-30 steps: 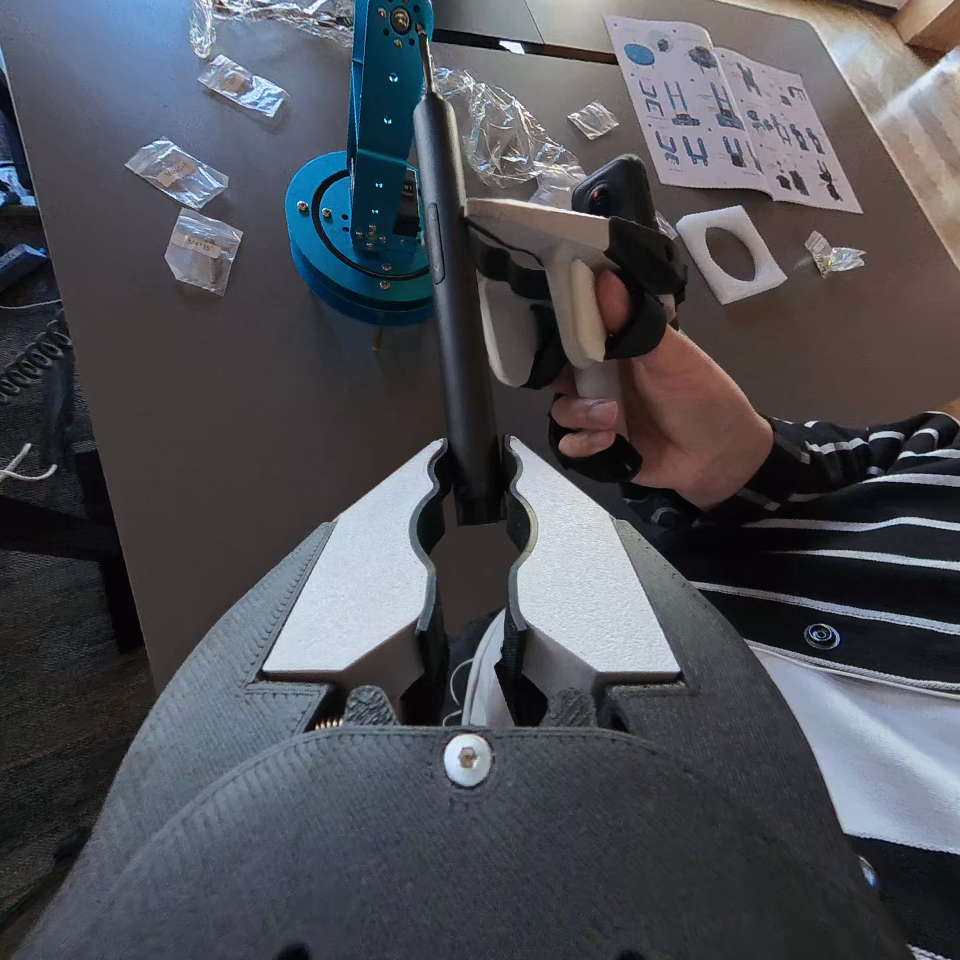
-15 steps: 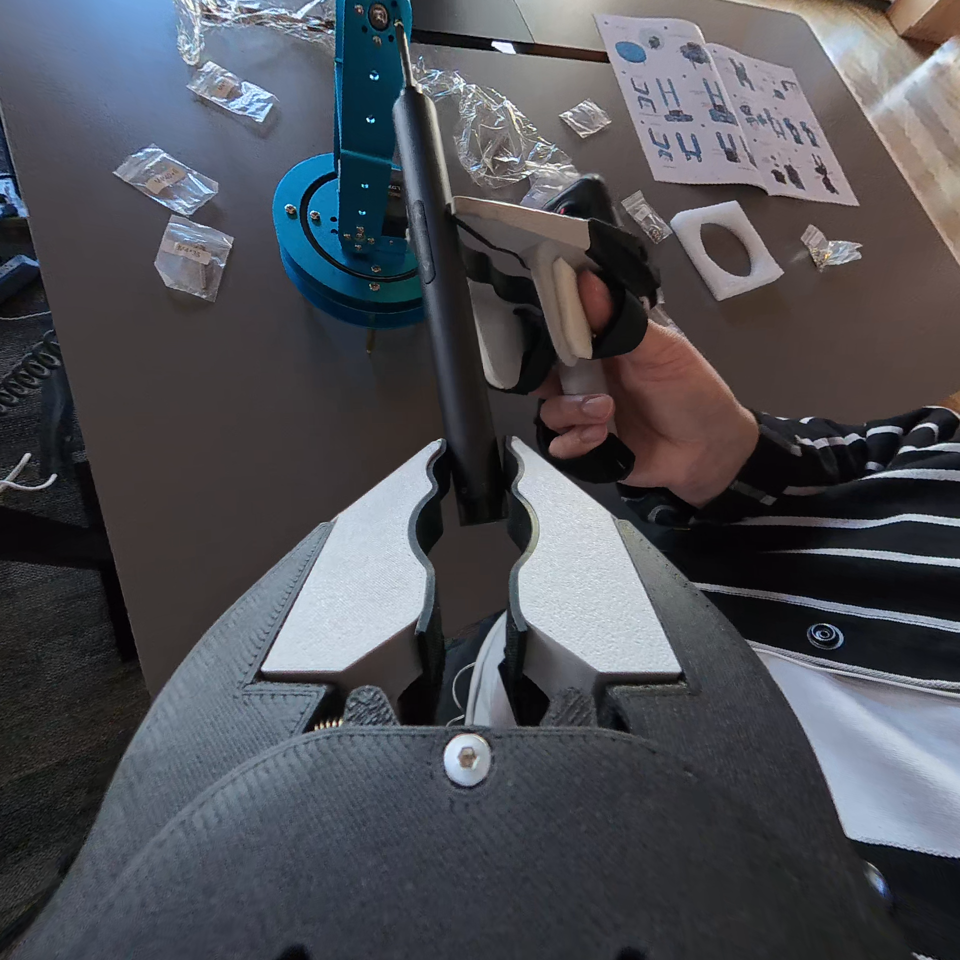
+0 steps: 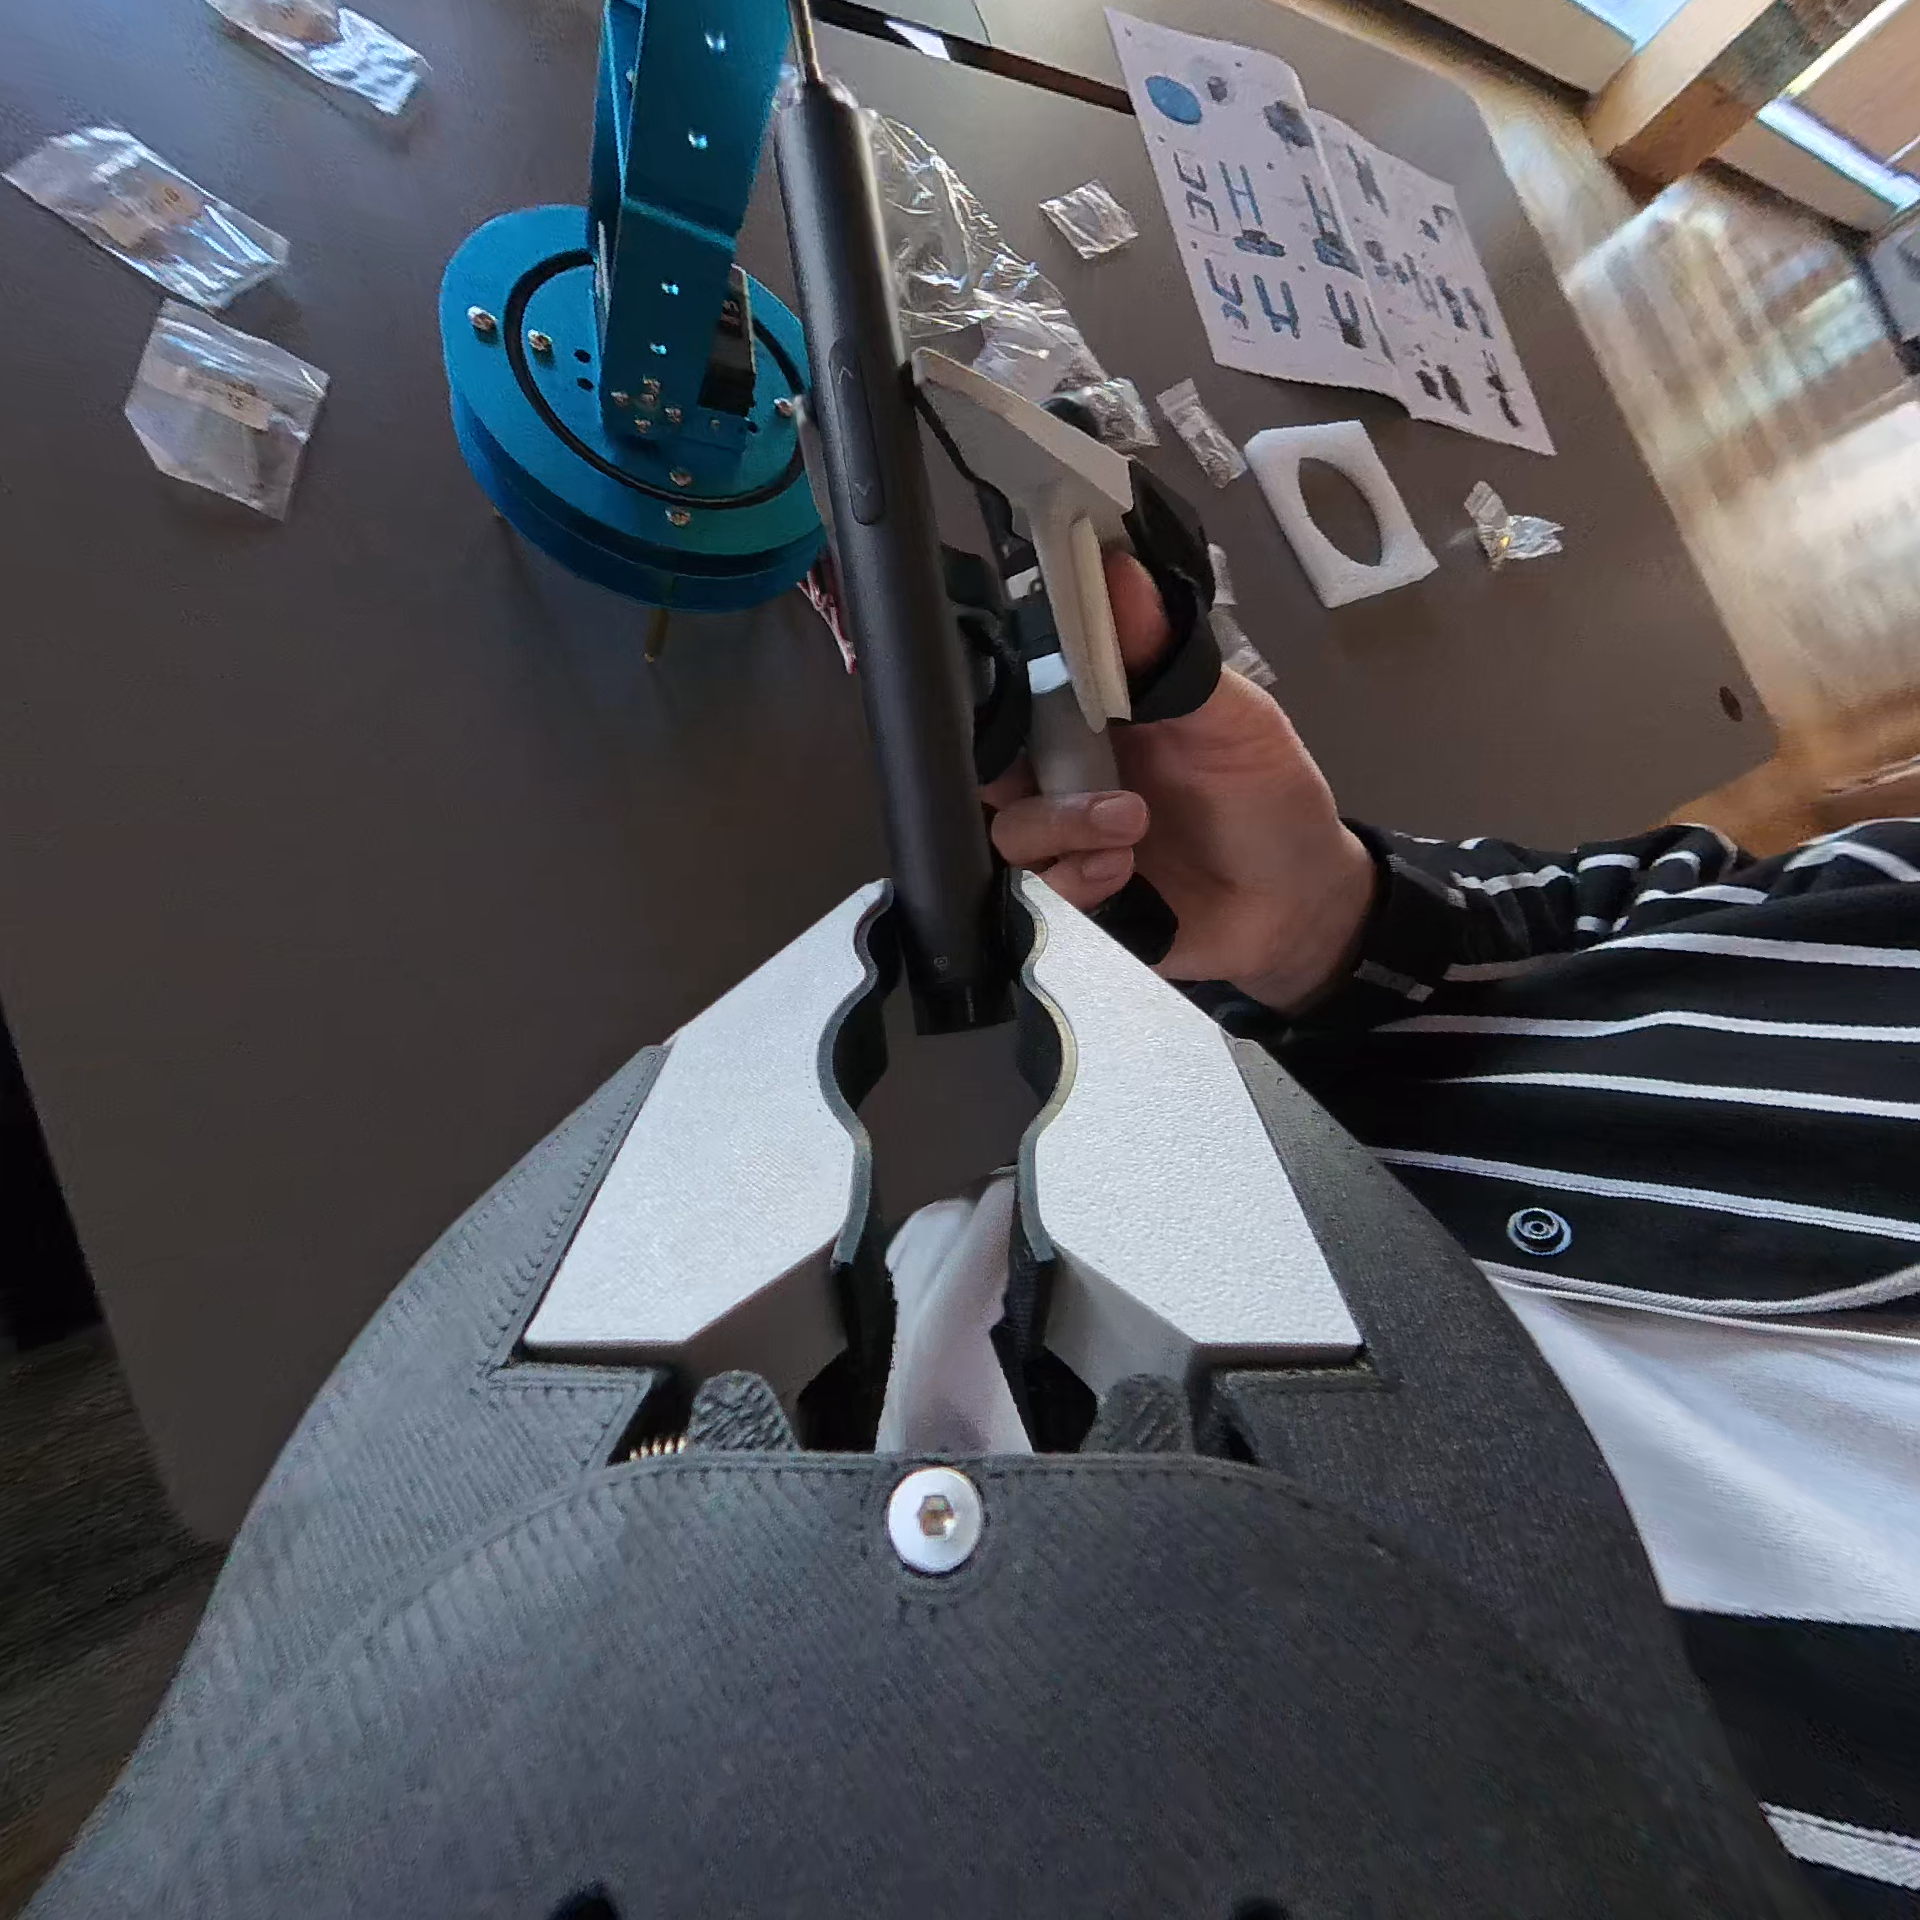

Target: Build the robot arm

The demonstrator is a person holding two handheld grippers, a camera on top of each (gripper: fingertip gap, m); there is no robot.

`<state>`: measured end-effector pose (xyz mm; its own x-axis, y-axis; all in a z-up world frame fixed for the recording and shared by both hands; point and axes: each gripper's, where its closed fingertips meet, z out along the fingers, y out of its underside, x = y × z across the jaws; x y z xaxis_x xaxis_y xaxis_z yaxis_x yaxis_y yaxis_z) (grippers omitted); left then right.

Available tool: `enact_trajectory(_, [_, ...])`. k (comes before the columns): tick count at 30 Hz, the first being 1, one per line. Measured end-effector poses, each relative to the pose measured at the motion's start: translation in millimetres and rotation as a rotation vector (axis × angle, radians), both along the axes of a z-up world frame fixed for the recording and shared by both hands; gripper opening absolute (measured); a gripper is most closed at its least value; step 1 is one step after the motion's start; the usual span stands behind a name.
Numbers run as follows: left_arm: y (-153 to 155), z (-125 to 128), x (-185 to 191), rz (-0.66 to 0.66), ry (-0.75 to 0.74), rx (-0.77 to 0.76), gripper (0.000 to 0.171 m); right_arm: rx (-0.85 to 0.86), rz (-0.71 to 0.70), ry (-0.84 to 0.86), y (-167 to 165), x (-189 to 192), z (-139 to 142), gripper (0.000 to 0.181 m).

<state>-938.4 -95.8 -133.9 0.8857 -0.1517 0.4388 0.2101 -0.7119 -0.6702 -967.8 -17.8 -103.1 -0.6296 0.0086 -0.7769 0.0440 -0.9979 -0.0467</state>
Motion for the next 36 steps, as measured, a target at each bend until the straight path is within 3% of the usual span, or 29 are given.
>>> enact_trajectory(5, [0, 0, -11, 0.031, 0.220, 0.009, 0.018, 0.071, -0.038, -0.108, 2, -2, -2, 0.024])
enact_trajectory(16, [0, -1, -19, 0.047, 0.464, 0.006, 0.017, 0.048, -0.014, -0.177, 3, -5, 0, 0.021])
enact_trajectory(28, [2, -1, -19, 0.057, 0.518, 0.004, 0.018, 0.120, -0.062, -0.286, 3, -4, 2, 0.028])
enact_trajectory(36, [2, -2, -23, 0.073, 0.652, -0.008, 0.017, 0.139, -0.064, -0.329, 5, -1, 0, 0.021])
